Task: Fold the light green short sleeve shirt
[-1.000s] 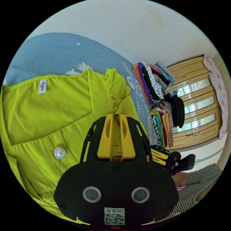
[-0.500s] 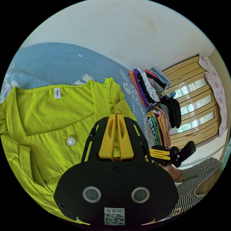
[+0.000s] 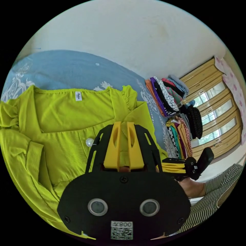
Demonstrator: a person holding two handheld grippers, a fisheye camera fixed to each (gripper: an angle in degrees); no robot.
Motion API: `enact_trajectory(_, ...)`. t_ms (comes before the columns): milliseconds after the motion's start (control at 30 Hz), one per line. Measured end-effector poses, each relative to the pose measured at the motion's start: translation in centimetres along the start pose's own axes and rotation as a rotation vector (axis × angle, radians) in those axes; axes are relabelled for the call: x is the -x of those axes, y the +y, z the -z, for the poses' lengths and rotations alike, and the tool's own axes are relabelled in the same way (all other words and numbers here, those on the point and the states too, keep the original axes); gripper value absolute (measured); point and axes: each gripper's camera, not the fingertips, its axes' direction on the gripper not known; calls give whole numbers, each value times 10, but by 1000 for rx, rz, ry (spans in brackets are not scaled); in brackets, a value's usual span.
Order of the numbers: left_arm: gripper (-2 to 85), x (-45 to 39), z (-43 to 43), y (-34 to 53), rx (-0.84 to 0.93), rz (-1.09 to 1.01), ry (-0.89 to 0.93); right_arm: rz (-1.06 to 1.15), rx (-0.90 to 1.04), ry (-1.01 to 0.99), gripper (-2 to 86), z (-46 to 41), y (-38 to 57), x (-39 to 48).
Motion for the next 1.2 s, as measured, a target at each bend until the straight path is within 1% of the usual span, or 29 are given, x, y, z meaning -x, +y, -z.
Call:
enact_trajectory(67, 35, -10, -10, -1, 9, -46, -14, 6, -12, -26, 0, 5, 3, -3)
enact_trajectory(200, 28, -16, -48, -7, 129, -91, -147, -24, -74, -37, -2, 22, 3, -23)
enact_trajectory(333, 11, -12, -54, -6, 120, -68, -125, -50, -68, -39, -1, 19, 2, -46)
enact_trajectory(400, 8, -15, -46, -1, 79, -71, -89, -14, -51, -47, -1, 13, 5, -46)
enact_trajectory(567, 20, -12, -41, 11, 38, -55, -87, 27, -8, 57, -1, -8, 10, -40)
enact_trajectory(733, 58, -5, -66, -4, 78, -43, -37, 100, 41, 137, 5, -31, 10, -26)
enact_trajectory(800, 45, -9, -84, -12, 144, -68, -97, 126, 44, 195, 5, -38, 10, -20)
enact_trajectory(833, 37, -10, -85, -12, 141, -69, -122, 130, 45, 205, 5, -40, 10, -19)
enact_trajectory(933, 17, -14, -82, -13, 153, -76, -102, 157, 59, 231, 0, -43, 10, -19)
enact_trajectory(1033, 10, -20, -69, -6, 129, -64, -63, 159, 73, 180, -3, -36, 12, -30)
enact_trajectory(1133, 9, -24, -55, 5, 114, -44, -22, 159, 29, 74, -3, -12, 23, -50)
enact_trajectory(1200, 10, -24, -56, 14, 147, -35, -29, 143, 40, 3, -2, -5, 32, -70)
